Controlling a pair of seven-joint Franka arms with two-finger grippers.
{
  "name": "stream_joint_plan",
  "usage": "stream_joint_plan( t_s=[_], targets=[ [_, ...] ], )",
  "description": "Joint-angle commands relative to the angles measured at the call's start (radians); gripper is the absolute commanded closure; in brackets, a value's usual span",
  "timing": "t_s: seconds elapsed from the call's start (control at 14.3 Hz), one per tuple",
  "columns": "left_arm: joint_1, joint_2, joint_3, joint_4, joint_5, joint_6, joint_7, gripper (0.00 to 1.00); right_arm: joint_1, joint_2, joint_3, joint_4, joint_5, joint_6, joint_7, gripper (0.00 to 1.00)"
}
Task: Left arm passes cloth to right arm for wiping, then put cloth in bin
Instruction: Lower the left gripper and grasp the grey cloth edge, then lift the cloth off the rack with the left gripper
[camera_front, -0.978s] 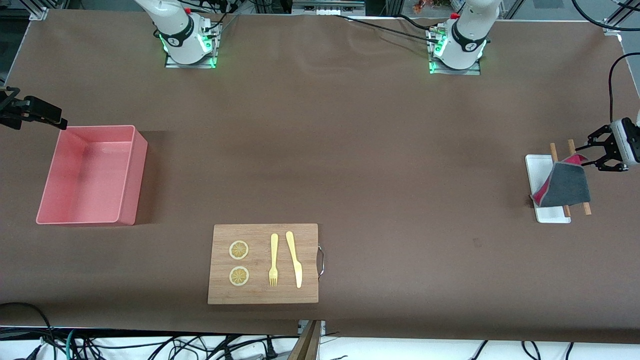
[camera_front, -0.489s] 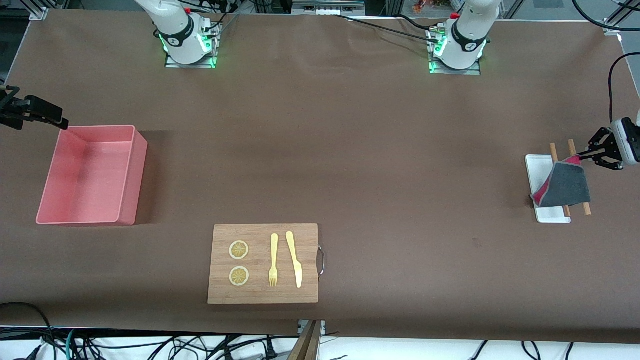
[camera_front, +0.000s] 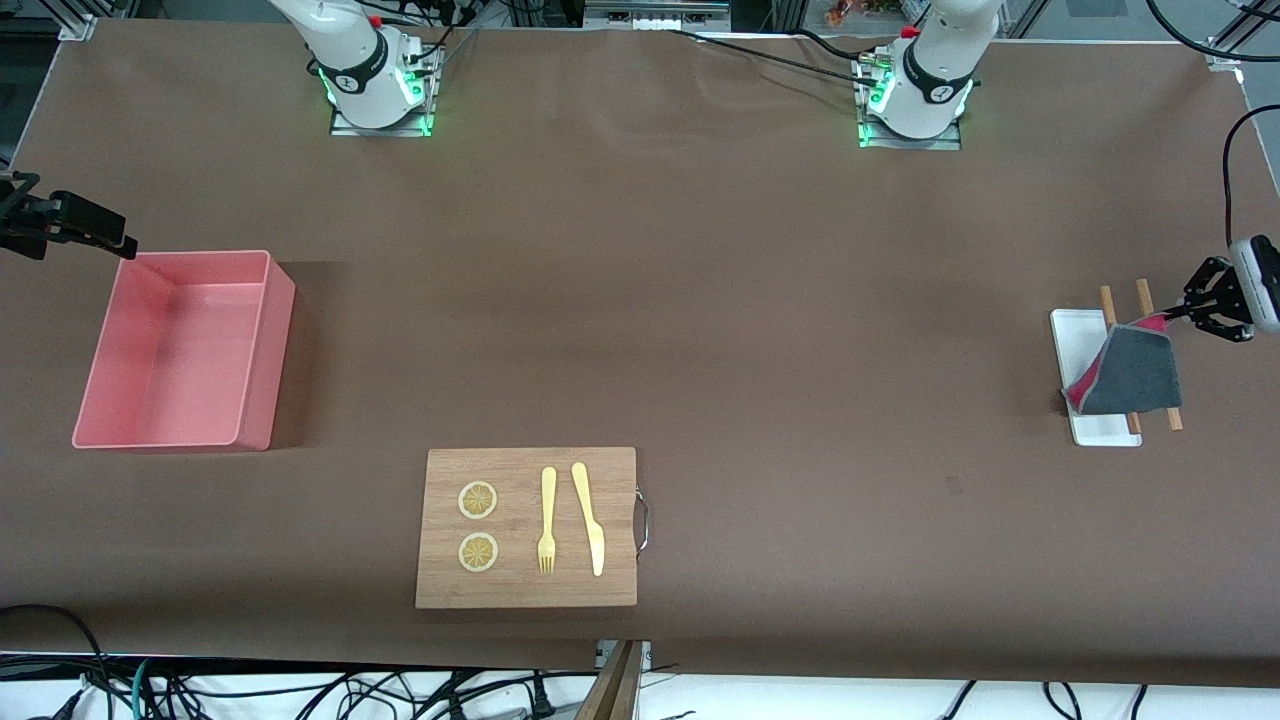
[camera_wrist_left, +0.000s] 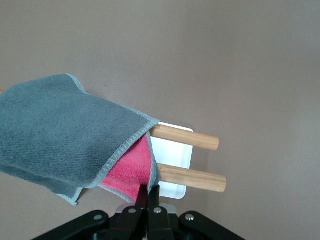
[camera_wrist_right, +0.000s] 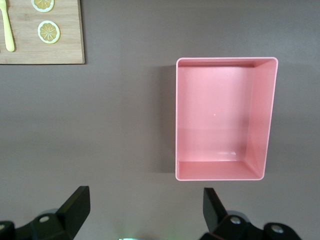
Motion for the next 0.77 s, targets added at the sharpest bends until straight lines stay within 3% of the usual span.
stream_joint_plan(
  t_s=[0.0, 0.28, 0.7],
  targets=[
    [-0.015, -0.003, -0.025, 0.083, 0.059, -0.060, -0.064, 1.00, -0.002, 0.009, 0.000, 0.024, 0.017, -0.009, -0.017, 0.00],
    [-0.143, -0.003, -0.029, 0.266, 0.172, -0.259, -0.263, 1.00, 0.000, 0.008, 0.000, 0.023, 0.017, -0.011, -0.016, 0.00],
    [-0.349, -0.006, -0.032, 0.468, 0.215, -0.606, -0.646, 1.00, 0.001, 0.011, 0.001, 0.013, 0.017, -0.011, -0.017, 0.00]
  ],
)
